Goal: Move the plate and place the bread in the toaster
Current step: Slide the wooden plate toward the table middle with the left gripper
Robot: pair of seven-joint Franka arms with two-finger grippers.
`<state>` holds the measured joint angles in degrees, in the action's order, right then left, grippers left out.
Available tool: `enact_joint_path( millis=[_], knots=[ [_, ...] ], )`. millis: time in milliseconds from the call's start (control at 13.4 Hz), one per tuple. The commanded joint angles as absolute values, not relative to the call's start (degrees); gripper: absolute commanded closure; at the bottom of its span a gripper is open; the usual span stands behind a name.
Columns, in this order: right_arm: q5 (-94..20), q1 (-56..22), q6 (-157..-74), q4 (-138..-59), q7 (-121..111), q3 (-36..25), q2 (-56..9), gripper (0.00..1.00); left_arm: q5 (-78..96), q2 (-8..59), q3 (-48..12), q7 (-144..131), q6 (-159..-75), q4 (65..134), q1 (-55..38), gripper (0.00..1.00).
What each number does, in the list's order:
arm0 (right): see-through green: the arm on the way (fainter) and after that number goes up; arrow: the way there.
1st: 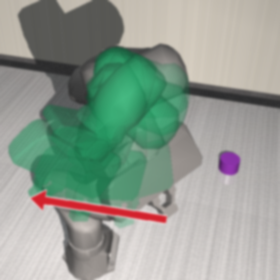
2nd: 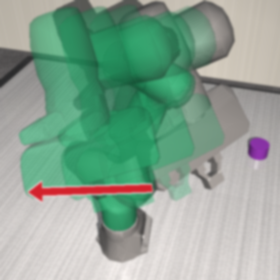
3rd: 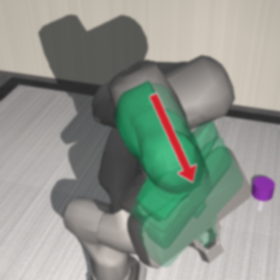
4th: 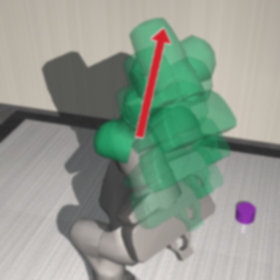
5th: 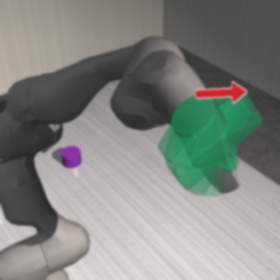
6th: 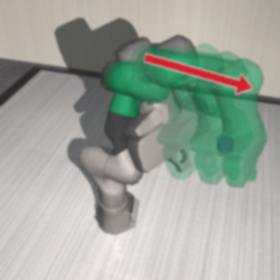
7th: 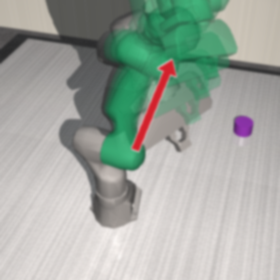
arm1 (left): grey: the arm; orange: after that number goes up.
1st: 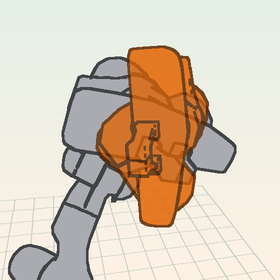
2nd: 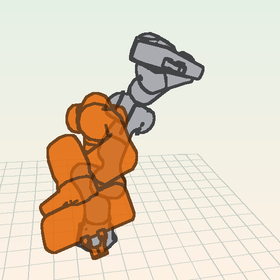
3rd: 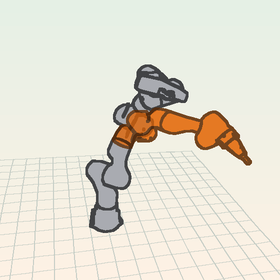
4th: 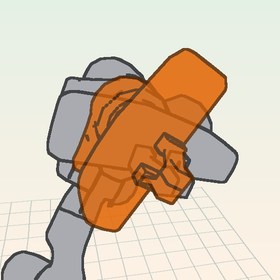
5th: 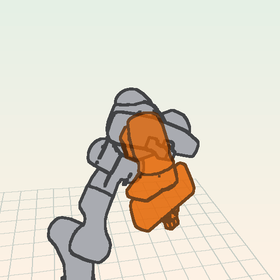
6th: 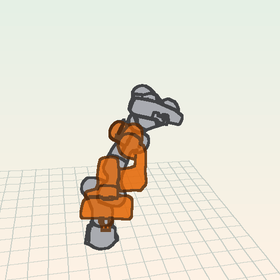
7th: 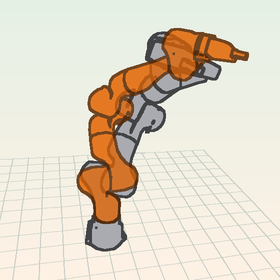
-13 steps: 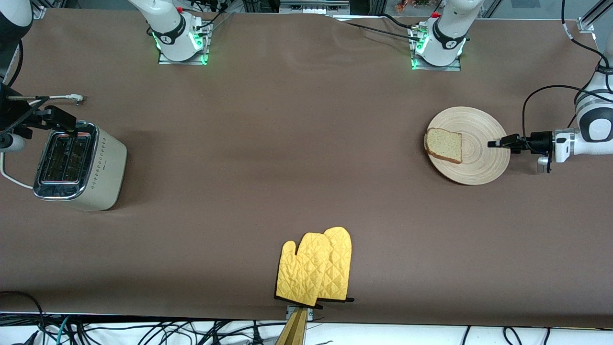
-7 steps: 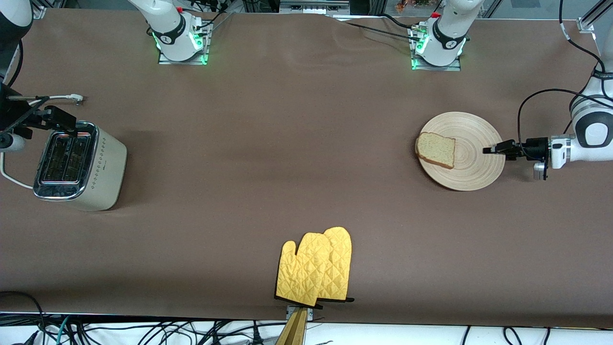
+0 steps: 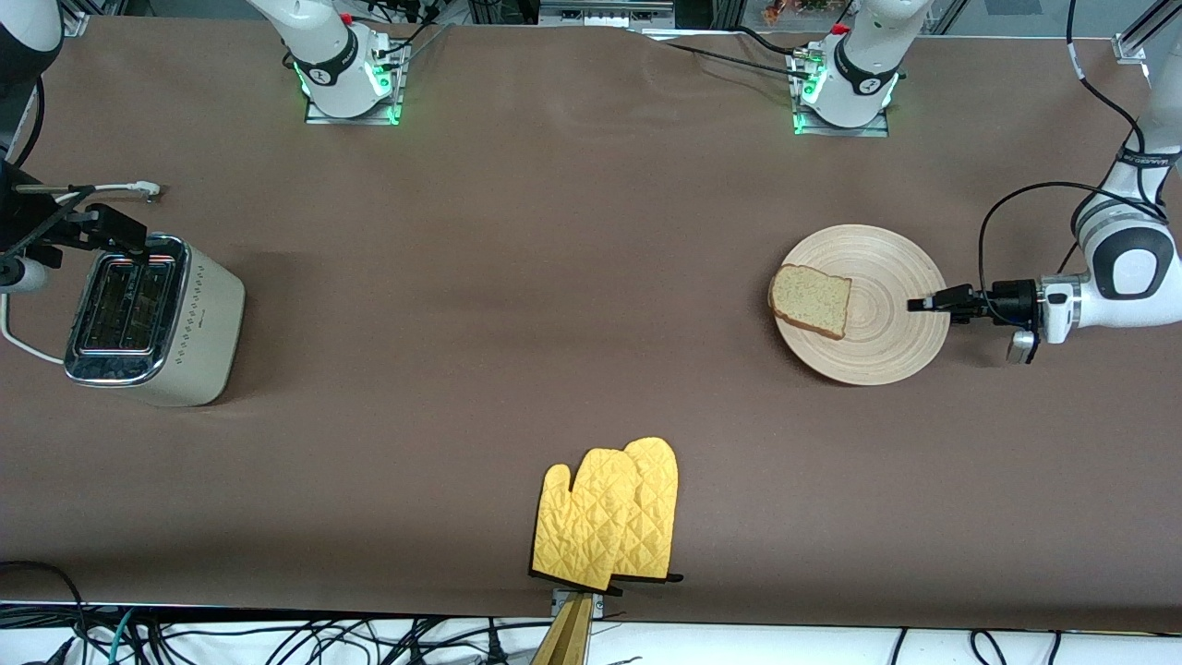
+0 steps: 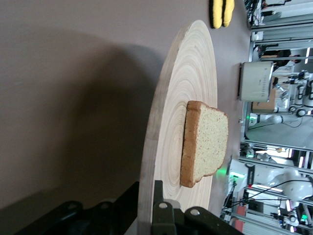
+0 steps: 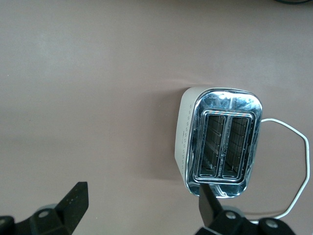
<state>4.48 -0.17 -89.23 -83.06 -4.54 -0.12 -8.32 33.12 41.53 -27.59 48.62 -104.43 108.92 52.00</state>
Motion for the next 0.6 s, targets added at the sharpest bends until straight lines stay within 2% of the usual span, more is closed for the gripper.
enact_joint_path(
  millis=[0, 372, 521],
  knots=[
    [4.3, 0.4, -88.8, -81.7, -4.6, -0.4, -8.8, 0.00, 38.8, 41.0, -28.8, 45.8, -102.7, 108.5, 48.4, 1.00],
    [4.2, 0.4, -88.8, -81.7, -4.6, -0.4, -8.8, 0.00, 52.3, 33.5, -25.1, 38.8, -108.1, 110.7, 27.5, 1.00],
    [4.7, 0.4, -88.8, -81.7, -4.6, -0.4, -8.8, 0.00, 58.9, 32.5, -23.4, 38.8, -114.9, 111.8, 18.6, 1.00]
  ],
)
